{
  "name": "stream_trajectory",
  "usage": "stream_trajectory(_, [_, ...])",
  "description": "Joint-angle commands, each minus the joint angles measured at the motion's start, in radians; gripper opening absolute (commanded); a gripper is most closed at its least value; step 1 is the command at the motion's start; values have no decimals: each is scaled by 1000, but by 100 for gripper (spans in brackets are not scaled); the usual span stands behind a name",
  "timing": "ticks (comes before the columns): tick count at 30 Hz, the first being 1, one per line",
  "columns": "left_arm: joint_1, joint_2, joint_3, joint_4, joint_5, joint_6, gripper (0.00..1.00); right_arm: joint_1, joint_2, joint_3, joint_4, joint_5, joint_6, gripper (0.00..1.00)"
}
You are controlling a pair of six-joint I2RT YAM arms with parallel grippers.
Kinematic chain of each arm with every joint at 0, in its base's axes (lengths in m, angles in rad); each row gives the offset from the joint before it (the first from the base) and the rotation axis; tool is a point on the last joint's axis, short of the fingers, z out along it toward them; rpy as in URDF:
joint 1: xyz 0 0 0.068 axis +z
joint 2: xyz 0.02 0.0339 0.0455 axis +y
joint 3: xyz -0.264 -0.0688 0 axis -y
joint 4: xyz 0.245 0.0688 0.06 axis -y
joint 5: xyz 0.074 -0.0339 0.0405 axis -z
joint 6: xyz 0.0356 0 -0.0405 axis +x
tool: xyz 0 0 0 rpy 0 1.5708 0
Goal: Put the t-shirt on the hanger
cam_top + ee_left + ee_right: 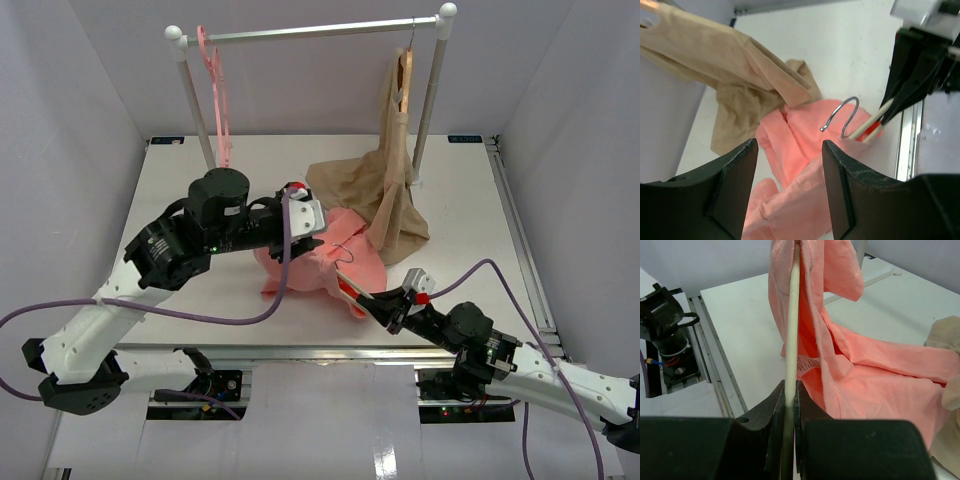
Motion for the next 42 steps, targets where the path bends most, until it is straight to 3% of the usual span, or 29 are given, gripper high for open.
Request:
stream_trajectory(1, [-1,47,33,-217,34,89,65,-2,-35,57,74,-67,10,8])
stream_trajectory(21, [-2,68,-130,-308,140,107,62,-2,-29,140,34,-170,-14,8])
stream_trajectory(23, [-1,65,-142,-316,160,106,57,-2,-25,148,36,-168,-16,8])
stream_trajectory(27, [-3,55,-174,-310,182,99,8,-2,-12,175,35,-165,-16,8])
stream_trajectory(29, [-4,52,-184,-306,177,91,0,-2,-6,192,33,-169,-16,8])
stream_trajectory(39, [-3,-26,-189,-208,154,-120,0,-2,-8,256,-15,7,-13,13])
stream_trajectory(42, [-3,-94,-253,-152,186,-160,0,-1,-7,281,-23,16,-42,8])
